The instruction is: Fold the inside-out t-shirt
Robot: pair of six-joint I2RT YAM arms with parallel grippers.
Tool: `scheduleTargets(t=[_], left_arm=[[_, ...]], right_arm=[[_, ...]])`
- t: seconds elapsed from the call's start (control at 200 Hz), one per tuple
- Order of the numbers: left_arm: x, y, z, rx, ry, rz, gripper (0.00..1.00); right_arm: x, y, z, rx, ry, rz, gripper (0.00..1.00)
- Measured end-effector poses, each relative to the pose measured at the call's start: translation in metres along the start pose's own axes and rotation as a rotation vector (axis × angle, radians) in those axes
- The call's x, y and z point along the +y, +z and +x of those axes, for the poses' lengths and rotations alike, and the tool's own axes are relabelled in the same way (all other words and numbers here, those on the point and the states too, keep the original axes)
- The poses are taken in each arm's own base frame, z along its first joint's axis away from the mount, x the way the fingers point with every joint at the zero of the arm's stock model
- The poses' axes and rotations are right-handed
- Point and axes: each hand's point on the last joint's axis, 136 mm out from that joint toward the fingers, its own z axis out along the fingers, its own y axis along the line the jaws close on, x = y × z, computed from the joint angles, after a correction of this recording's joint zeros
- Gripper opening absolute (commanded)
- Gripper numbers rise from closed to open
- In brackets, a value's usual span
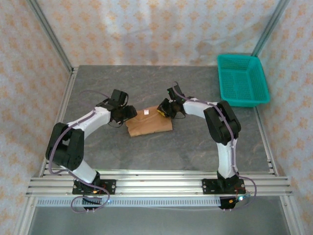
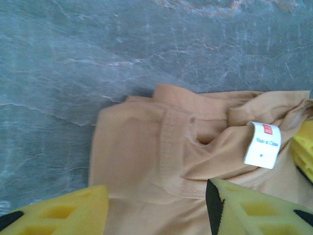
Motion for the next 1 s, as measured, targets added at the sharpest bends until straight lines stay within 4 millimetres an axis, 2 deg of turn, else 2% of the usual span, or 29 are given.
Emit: scheduleTargets(t=[0.155, 0.2, 0.26, 0.325, 0.425, 0.485, 0.53, 0.615, 0.726, 0.876, 0.921, 1.001], left_arm=[[-0.014, -0.020, -0.003, -0.055, 0.015, 0.038, 0.53], [-0.025, -0.026, 0.001, -0.070, 0.029, 0.053, 0.53], [-0.046, -0.029, 0.017, -0.082, 0.060, 0.080, 0.53], [-0.077, -0.029, 0.041, -0.079, 0.107, 0.133, 0.54], [-0.118, -0.022, 0.077, -0.046, 0.167, 0.197, 0.54], [-0.133, -0.011, 0.085, -0.030, 0.175, 0.203, 0.55], [-0.141, -0.001, 0.082, -0.035, 0.172, 0.199, 0.55], [-0.147, 0.020, 0.073, -0.052, 0.161, 0.170, 0.55], [-0.146, 0.044, 0.067, -0.049, 0.154, 0.129, 0.55], [-0.116, 0.077, 0.071, 0.006, 0.139, 0.050, 0.55], [-0.109, 0.081, 0.070, 0.022, 0.130, 0.054, 0.55], [-0.104, 0.077, 0.063, 0.028, 0.134, 0.067, 0.57]], right_arm=[[0.004, -0.005, -0.003, 0.008, -0.025, 0.000, 0.39], [0.007, -0.009, -0.004, 0.011, -0.036, -0.004, 0.41], [0.008, -0.020, -0.008, 0.007, -0.051, -0.005, 0.43], [0.009, -0.041, -0.020, -0.023, -0.057, -0.008, 0.44], [0.004, -0.088, -0.047, -0.117, -0.054, -0.022, 0.45], [0.000, -0.118, -0.063, -0.184, -0.046, -0.031, 0.46], [-0.005, -0.136, -0.072, -0.223, -0.039, -0.034, 0.46], [-0.012, -0.154, -0.079, -0.265, -0.037, -0.026, 0.46], [-0.025, -0.155, -0.071, -0.251, -0.043, 0.005, 0.47], [-0.047, -0.150, -0.061, -0.218, -0.028, 0.054, 0.47], [-0.052, -0.150, -0.060, -0.216, -0.021, 0.061, 0.47], [-0.056, -0.150, -0.059, -0.216, -0.015, 0.068, 0.47]])
